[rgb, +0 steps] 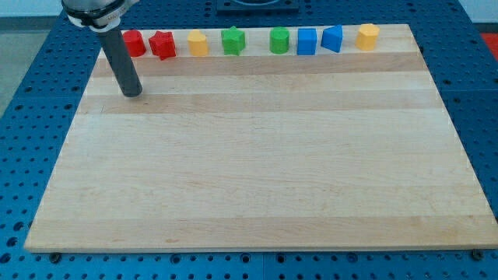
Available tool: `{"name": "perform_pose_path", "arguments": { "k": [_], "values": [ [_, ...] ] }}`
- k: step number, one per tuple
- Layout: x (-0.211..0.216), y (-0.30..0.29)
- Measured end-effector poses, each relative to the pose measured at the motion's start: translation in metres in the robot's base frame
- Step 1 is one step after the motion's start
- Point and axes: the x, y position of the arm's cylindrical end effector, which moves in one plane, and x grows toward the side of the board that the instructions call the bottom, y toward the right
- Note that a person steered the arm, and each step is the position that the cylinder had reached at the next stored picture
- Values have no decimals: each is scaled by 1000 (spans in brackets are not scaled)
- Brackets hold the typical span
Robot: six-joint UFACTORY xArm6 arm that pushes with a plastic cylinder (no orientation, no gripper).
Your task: Push the red circle closer to red star
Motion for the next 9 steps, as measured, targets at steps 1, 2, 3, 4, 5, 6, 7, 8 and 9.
{"name": "perform_pose_path", "arguments": {
  "k": [1, 2, 3, 4, 5, 6, 7, 8, 9],
  "values": [
    [0, 0],
    [0, 2],
    [-12, -7],
    [-59, -33],
    [-115, -54],
    [-119, -54],
    [-147, -54],
    [-160, -54],
    [-161, -51]
  ]
}}
